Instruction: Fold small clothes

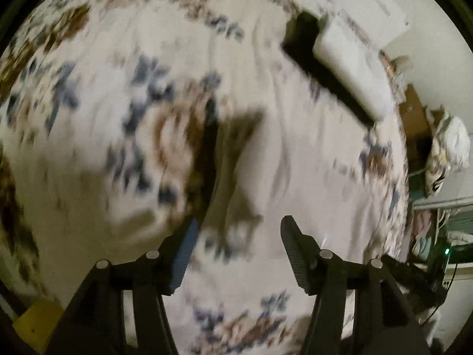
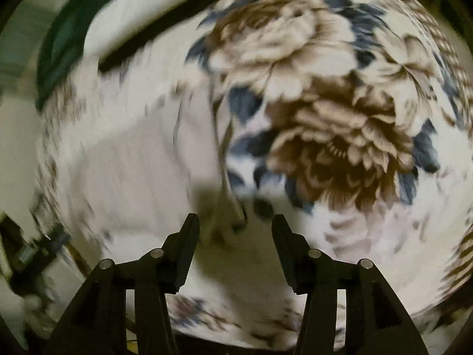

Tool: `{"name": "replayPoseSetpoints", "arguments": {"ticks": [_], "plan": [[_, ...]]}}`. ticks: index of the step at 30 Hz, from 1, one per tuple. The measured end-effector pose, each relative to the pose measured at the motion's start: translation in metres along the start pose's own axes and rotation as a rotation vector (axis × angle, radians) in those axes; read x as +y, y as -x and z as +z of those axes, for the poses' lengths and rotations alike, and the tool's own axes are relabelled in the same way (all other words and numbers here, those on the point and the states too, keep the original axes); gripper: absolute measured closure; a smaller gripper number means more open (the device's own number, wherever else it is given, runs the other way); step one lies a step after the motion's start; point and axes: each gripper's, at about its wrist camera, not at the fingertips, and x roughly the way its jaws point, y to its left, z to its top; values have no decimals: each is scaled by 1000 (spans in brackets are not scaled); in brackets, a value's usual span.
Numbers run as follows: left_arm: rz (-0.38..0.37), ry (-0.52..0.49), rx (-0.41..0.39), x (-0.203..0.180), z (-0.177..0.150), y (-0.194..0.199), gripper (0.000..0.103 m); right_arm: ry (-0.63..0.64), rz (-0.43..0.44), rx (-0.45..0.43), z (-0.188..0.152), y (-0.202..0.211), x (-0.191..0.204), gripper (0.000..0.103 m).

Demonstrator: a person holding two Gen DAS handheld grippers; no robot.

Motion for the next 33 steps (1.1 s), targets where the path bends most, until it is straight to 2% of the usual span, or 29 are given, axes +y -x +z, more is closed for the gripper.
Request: {"name": "replayPoseSetpoints", "arguments": {"ticks": [2, 3, 5, 7, 8, 9, 10, 12, 16, 18, 20, 21, 23, 24, 25, 26, 28, 31, 32, 33], "plan": [[-7, -26, -29, -7, 20, -7, 47, -90, 100, -42, 15, 4, -9, 49], [13, -47, -37, -12, 32, -16, 47, -119, 138, -62, 22, 3, -11, 49], [23, -69, -26, -16, 49, -33, 47, -167, 191, -93, 38, -2, -13, 49], [48, -86, -5, -19, 62, -55, 51, -205, 247, -88, 51, -14, -12, 52], [51, -94, -2, -18, 66, -61, 61, -225, 259, -76, 57, -22, -10, 58], [52, -103, 5, -15, 69, -71, 88, -238, 279, -69, 60, -30, -9, 78], [57, -106, 14, -13, 71, -76, 89, -241, 270, -56, 66, -35, -6, 90], [56, -113, 3, -7, 73, -80, 89, -250, 234, -65, 72, -42, -3, 95], [26, -80, 19, 5, 77, -89, 89, -296, 147, -75, 82, -55, -11, 96], [-19, -40, 35, 13, 78, -89, 87, -310, 126, -58, 88, -64, -16, 96], [-82, 7, 56, 19, 79, -84, 83, -302, 107, -47, 89, -66, -12, 95], [-112, 36, 63, 23, 79, -78, 77, -298, 108, -44, 90, -64, -10, 95], [-143, 75, 52, 30, 74, -62, 70, -291, 121, -34, 88, -56, -7, 80], [-160, 100, 36, 36, 69, -50, 66, -294, 129, -25, 86, -51, -7, 65], [-163, 118, 27, 39, 65, -42, 52, -295, 145, -24, 85, -48, -6, 54], [-165, 142, 15, 43, 57, -33, 43, -298, 166, -26, 80, -42, -7, 51], [-175, 176, 13, 48, 45, -27, 42, -299, 183, -19, 69, -35, -8, 48], [-168, 190, 28, 47, 27, -30, 45, -309, 223, 53, 46, -40, -12, 48], [-167, 189, 22, 45, 23, -32, 49, -318, 233, 74, 39, -41, -15, 48], [-173, 190, 16, 43, 19, -34, 62, -327, 247, 92, 31, -45, -18, 48]]}}
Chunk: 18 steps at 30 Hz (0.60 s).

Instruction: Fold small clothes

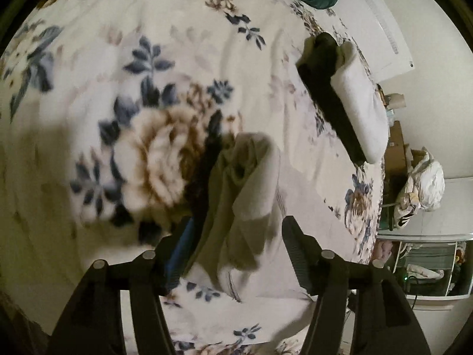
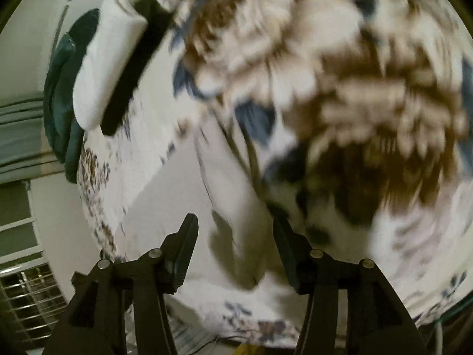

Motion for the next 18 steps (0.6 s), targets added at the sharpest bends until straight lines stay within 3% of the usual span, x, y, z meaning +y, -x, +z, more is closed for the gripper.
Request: {"name": "replayPoseSetpoints", "arguments": {"ticks": [1, 3, 7, 11, 13, 14, 15, 16, 17, 18], "plan": [[-3, -5, -3, -2, -3, -2, 101, -10, 9, 14, -6, -6, -3, 61], [36, -24, -21, -5, -4, -3, 100, -13, 9, 11, -13, -8, -7, 91], [116, -16, -48, 13, 7, -6, 100, -34, -36, -50, -15, -4, -16, 96], [94, -4, 9, 16, 14, -14, 96, -35, -98, -34, -9, -10, -22, 96], [112, -57, 15, 1, 11, -6, 92, 29, -153, -25, -8, -13, -7, 94], [145, -92, 9, -8, 7, -2, 82, 58, -173, -30, -7, -12, 0, 91], [188, -138, -7, -21, 0, 5, 77, 88, -196, -33, -8, -12, 7, 80], [209, -166, -23, -29, -6, 9, 65, 115, -215, -36, -9, -11, 14, 63], [233, -185, -38, -36, -12, 12, 54, 140, -236, -45, -11, -8, 21, 55], [262, -200, -54, -44, -21, 14, 50, 157, -253, -56, -13, -7, 28, 47]]}}
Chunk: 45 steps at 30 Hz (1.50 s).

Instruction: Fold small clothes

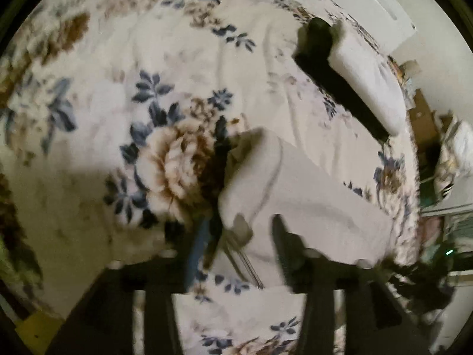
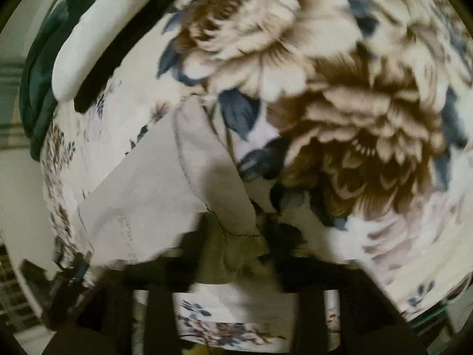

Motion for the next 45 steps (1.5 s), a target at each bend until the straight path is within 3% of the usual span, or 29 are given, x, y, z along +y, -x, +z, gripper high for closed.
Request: {"name": "replayPoseSetpoints", "arguments": {"ticks": [6, 12, 22, 25, 27, 28, 31, 34, 37, 39, 41, 43, 45], "plan": [[111, -29, 40, -24, -26, -24, 49, 64, -65, -43, -15, 15, 24, 47], [138, -4, 80, -24, -38, -44, 49, 75, -108, -14, -27, 5, 25, 47], [122, 40, 78, -15, -34, -46, 49, 12, -83, 31, -38, -9, 5, 47], [102, 49, 70, -13, -32, -46, 51, -24, -35, 45, -39, -15, 1, 47], [84, 49, 55, -13, -32, -45, 70, -80, 30, 50, -39, -20, -5, 49], [81, 47, 54, -14, -31, -45, 87, -108, 55, 48, -39, -22, -9, 59], [80, 32, 46, -16, -31, -43, 96, -158, 98, 38, -42, -24, -16, 91], [69, 27, 30, -14, -36, -32, 97, -154, 90, 1, -48, -14, -17, 96], [60, 63, 63, 0, -46, -24, 97, -124, 23, -16, -52, -5, -17, 97], [61, 105, 115, 14, -51, -25, 97, -115, -11, 12, -49, -9, -20, 97], [12, 174, 164, 28, -52, -20, 96, -105, -8, 59, -45, -16, -21, 95], [-2, 196, 165, 32, -48, -9, 95, -90, -4, 72, -39, -12, -17, 79], [-24, 194, 132, 30, -33, 5, 87, -62, -25, 49, -35, 0, -13, 64]]}}
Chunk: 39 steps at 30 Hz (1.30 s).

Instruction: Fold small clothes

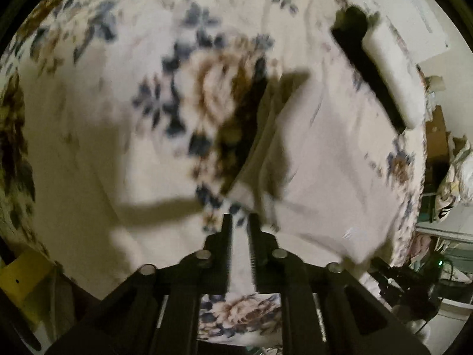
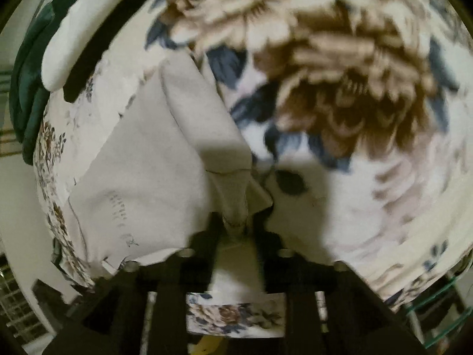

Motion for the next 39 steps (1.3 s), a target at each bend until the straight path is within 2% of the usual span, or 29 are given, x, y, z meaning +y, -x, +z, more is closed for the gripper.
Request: {"name": "replayPoseSetpoints", "arguments": {"ticks": [1, 2, 4, 6, 8, 10, 12, 14, 18, 23, 25, 26, 28, 31, 32, 34, 35, 38, 39], "plan": [[-20, -7, -23, -6, 7, 6, 81, 18, -16, -37, 2, 12, 2, 58], [-42, -20, -47, -12, 15, 11, 69, 28, -29, -66, 4, 21, 4, 57], [-90, -77, -113, -35, 36, 18, 57, 42, -61, -137, 9, 41, 7, 57], [-140, -115, -144, -51, 51, 16, 57, 50, -57, -204, 18, 59, 12, 57], [-185, -166, -147, -66, 68, 2, 57, 63, 20, -236, 32, 68, 20, 57], [-181, -197, -124, -75, 83, -26, 57, 77, 137, -227, 49, 64, 30, 57], [-135, -190, -69, -69, 94, -59, 57, 82, 249, -172, 68, 44, 39, 57], [-124, -167, -49, -58, 100, -74, 58, 59, 287, -126, 84, 21, 41, 57], [-191, -91, -69, -36, 103, -75, 59, 40, 233, -87, 100, -15, 33, 58], [-192, -89, -84, -28, 98, -72, 59, -110, 313, -97, 102, -31, 1, 67], [-143, -123, -93, -28, 95, -67, 59, -114, 301, -101, 100, -29, -3, 67], [-90, -147, -105, -28, 94, -64, 59, -102, 286, -104, 99, -28, -3, 67], [-22, -177, -116, -21, 92, -60, 56, -55, 230, -106, 100, -25, 3, 67], [4, -162, -112, 2, 86, -53, 56, 6, 165, -112, 100, -21, 16, 63], [-3, -153, -107, 7, 84, -50, 56, 30, 135, -116, 99, -17, 18, 60], [-22, -133, -109, 15, 80, -42, 58, 69, 96, -137, 95, -5, 20, 44], [-41, -131, -113, 16, 78, -38, 57, 79, 90, -141, 93, -2, 21, 42], [-164, -106, -89, 21, 76, -40, 47, 89, 136, -113, 86, 3, 11, 34], [-234, -74, -55, 24, 75, -47, 46, 85, 166, -91, 84, 2, 4, 33]]}}
